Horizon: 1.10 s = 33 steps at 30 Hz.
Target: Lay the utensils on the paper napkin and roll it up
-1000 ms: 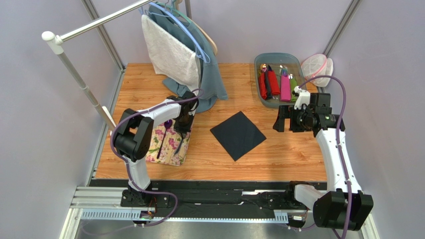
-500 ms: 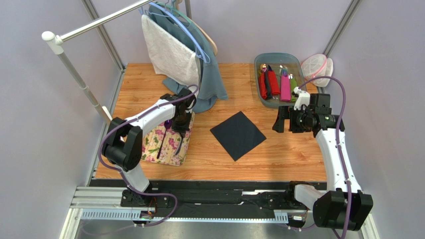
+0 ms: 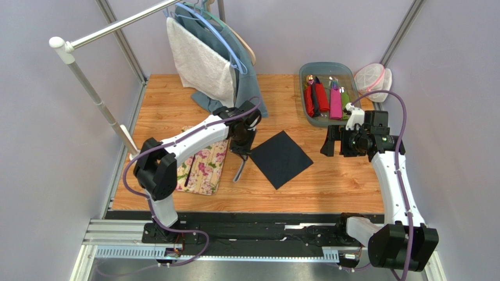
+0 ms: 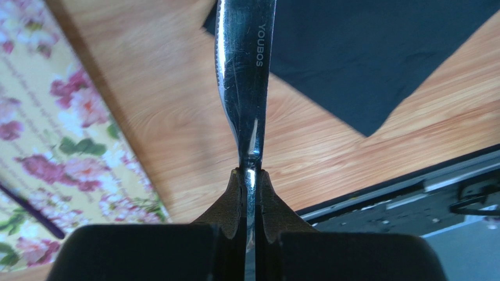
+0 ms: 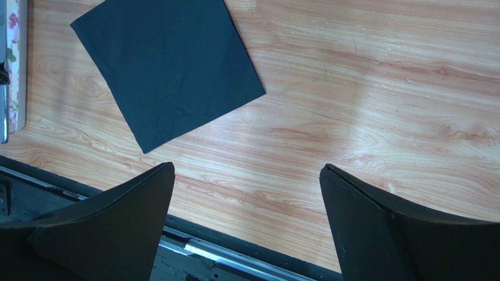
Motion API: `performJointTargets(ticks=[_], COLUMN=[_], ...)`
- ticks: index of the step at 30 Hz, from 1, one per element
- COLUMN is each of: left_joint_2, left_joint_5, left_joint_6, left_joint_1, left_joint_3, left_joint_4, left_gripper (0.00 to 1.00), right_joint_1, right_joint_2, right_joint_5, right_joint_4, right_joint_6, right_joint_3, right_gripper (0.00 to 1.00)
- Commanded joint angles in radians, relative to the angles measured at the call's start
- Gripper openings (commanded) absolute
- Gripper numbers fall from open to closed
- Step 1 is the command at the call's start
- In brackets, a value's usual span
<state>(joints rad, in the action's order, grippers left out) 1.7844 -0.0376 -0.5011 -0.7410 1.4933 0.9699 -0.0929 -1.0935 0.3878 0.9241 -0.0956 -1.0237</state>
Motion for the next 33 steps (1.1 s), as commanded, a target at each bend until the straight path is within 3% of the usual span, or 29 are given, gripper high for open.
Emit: performJointTargets(ticks=[1, 7, 16, 33], left_joint_2=[0.087, 0.257, 0.489, 0.587], left_joint_5=[-0.013, 0.004, -0.021, -0.108], left_joint_6=[-0.1, -0.175, -0.261, -0.366], left_joint_1=[-0.05, -0.112, -0.118, -0.101], left_joint_3=[0.175, 0.422, 0.66, 0.677], left_joint_4=[0.013, 0.029, -0.025, -0.088], left_gripper=[0.0, 0.0, 0.0, 0.0], right_joint_1=[-0.004, -0.004, -0.007, -0.008], right_joint_2=[0.014, 0.02, 0.02, -0.017], right_joint_5=[0.01, 0.003, -0.006, 0.002], right_joint_4=[-0.022, -0.027, -0.044, -0.064], right_joint_6=[0.023, 0.036, 0.051, 0.037], right_joint_3=[0.011, 0.013, 0.03, 0.039], right_gripper=[1.0, 1.0, 1.0, 1.0])
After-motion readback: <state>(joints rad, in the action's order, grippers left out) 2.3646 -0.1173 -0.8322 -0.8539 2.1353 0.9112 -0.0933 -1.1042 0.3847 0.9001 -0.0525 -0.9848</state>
